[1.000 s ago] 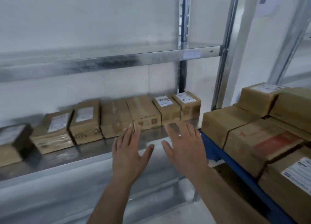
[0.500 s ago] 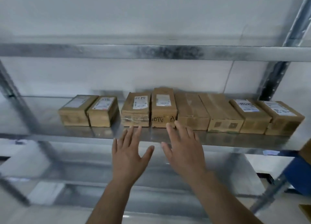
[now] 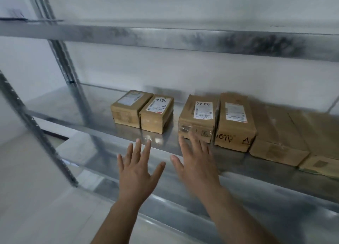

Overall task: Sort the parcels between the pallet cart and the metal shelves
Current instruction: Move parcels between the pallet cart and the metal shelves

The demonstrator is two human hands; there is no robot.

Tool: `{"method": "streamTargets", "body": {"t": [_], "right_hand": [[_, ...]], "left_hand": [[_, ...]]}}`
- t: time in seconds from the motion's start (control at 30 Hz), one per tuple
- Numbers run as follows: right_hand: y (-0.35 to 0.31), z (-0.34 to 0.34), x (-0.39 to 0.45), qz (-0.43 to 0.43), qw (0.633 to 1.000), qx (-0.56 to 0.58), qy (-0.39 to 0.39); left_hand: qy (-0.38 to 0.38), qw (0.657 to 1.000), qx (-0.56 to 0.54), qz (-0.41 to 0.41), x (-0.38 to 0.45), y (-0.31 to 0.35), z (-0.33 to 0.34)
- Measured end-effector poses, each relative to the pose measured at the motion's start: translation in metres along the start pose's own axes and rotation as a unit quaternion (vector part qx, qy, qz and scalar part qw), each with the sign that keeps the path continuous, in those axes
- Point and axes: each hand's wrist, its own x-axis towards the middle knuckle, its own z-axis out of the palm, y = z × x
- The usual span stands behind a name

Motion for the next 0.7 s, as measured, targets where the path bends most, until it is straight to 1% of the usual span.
{"method": "streamTargets", "body": {"t": [0.13, 0.37, 0.5, 0.7], "right_hand": [[-0.015, 0.017, 0.051, -0.017, 1.000, 0.022, -0.005], [-0.027, 0.033, 0.128, -0.044, 0.999, 0.010, 0.012], [-0.029, 0.049, 0.165, -0.052, 0.999, 0.014, -0.003], [-0.038, 0.069, 0.201, -0.038, 0.998, 0.005, -0.044]], "left_hand": [[0.013, 1.000, 0.018, -0.017, 0.043, -0.022, -0.005], [0.027, 0.999, 0.016, -0.039, 0.111, -0.050, -0.007], [0.024, 0.998, 0.023, -0.048, 0.143, -0.066, -0.002], [0.011, 0.998, -0.003, -0.064, 0.175, -0.095, 0.007]]}}
